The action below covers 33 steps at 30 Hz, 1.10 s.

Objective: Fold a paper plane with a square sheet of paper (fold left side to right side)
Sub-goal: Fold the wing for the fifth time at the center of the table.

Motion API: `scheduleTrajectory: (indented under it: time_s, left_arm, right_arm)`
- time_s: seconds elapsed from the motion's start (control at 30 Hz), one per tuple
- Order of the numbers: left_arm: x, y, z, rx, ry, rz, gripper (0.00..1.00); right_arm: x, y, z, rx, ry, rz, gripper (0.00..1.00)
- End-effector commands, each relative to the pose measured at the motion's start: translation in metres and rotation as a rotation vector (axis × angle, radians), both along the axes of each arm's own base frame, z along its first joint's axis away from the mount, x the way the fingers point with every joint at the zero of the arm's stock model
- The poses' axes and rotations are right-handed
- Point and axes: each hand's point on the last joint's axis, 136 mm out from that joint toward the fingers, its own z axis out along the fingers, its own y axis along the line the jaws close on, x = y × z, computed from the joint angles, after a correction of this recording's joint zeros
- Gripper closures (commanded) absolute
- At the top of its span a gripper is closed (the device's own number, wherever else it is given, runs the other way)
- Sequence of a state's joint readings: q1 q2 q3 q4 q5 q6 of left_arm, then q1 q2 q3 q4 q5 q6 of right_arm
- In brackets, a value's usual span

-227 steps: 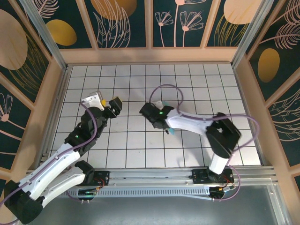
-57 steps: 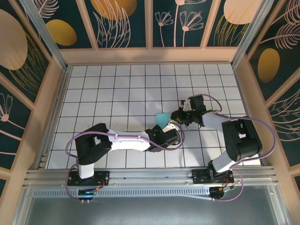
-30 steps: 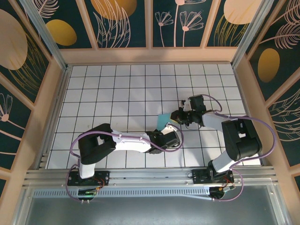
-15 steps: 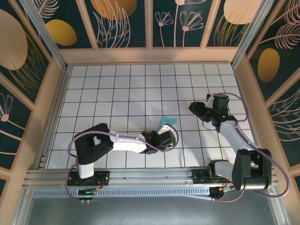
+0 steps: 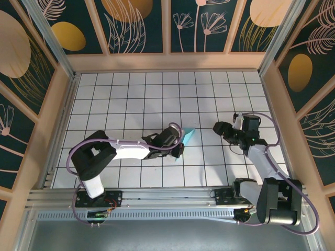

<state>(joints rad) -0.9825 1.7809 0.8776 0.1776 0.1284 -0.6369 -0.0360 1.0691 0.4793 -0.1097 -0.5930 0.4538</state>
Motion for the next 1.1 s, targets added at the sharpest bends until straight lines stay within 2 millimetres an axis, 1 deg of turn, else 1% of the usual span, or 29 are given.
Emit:
scheduleTrajectory:
  time_s: [0.0, 0.2, 0.37, 0.53, 0.8, 1.07]
  left_arm:
    - [-0.006, -0.011, -0.001, -0.118, 0.134, 0.004, 1.00]
    - [0.003, -0.015, 0.000, -0.219, 0.232, 0.067, 1.00]
    - [0.005, -0.018, 0.004, -0.311, 0.292, 0.092, 1.00]
    - [0.005, -0.021, 0.006, -0.382, 0.341, 0.101, 1.00]
    - [0.005, -0.019, 0.006, -0.447, 0.377, 0.128, 1.00]
    - [0.004, -0.018, -0.001, -0.449, 0.404, 0.148, 1.00]
  right_arm:
    - [-0.002, 0.014, 0.003, 0.033, -0.032, 0.064, 0.41]
    - [-0.007, 0.024, -0.005, 0.048, -0.015, 0.102, 0.42]
    - [-0.008, 0.038, -0.008, 0.063, -0.012, 0.121, 0.45]
    - [-0.007, 0.055, -0.016, 0.071, 0.016, 0.141, 0.49]
    - [-0.002, 0.070, -0.027, 0.076, 0.078, 0.117, 0.49]
    - [0.005, 0.085, -0.037, 0.079, 0.116, 0.120, 0.54]
